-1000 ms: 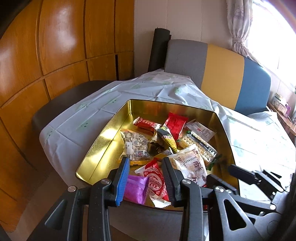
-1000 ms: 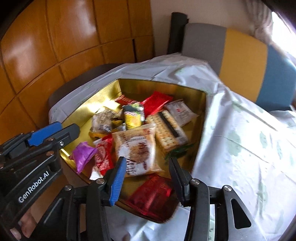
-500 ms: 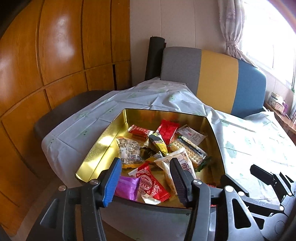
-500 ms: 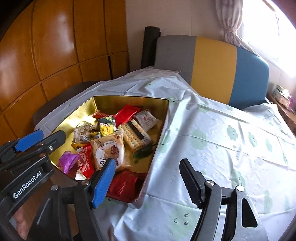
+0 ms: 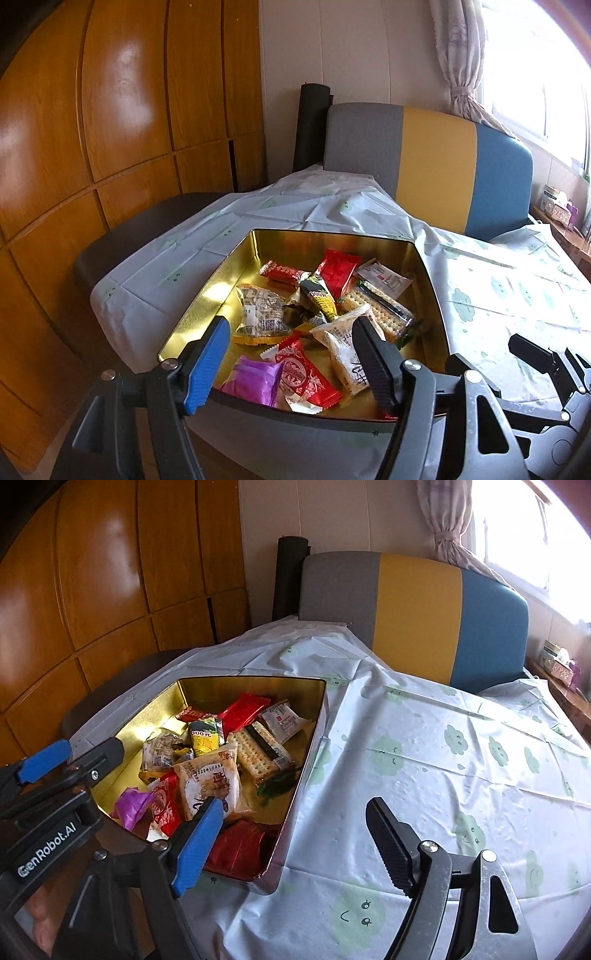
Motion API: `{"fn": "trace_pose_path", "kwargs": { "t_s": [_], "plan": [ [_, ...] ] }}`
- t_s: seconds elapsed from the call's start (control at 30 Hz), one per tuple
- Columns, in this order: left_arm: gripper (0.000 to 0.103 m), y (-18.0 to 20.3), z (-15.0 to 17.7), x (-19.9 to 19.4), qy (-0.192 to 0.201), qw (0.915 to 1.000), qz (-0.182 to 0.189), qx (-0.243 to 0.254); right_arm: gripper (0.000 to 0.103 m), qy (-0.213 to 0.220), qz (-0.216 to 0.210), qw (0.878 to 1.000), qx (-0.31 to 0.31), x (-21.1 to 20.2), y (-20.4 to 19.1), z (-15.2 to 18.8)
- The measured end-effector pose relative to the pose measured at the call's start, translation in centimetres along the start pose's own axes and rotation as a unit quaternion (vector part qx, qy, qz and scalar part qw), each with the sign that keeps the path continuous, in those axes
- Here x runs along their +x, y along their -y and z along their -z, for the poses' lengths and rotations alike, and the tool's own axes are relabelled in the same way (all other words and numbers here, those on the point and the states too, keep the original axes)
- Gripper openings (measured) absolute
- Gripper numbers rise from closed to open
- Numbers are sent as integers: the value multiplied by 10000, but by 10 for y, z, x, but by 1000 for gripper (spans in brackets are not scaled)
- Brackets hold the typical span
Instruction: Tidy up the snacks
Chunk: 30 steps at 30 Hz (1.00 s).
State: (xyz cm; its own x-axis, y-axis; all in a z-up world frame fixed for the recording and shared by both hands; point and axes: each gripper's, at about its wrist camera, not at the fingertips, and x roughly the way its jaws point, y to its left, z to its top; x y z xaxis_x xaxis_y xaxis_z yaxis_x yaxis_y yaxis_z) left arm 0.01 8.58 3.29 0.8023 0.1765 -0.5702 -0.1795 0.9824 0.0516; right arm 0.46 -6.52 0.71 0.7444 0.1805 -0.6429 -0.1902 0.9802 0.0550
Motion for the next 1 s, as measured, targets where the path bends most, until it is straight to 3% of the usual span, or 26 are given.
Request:
{"fn": "trace_pose_path", "kwargs": {
  "t_s": [0.33, 1.0],
  "plan": [
    [70, -3, 1, 5, -65, 9996, -272, -31, 81, -25, 4, 10000, 6, 3, -2, 1],
    [70, -4, -1, 4, 3, 9994, -334, -96, 81, -4, 9, 10000, -62, 5, -6, 2]
  ]
}}
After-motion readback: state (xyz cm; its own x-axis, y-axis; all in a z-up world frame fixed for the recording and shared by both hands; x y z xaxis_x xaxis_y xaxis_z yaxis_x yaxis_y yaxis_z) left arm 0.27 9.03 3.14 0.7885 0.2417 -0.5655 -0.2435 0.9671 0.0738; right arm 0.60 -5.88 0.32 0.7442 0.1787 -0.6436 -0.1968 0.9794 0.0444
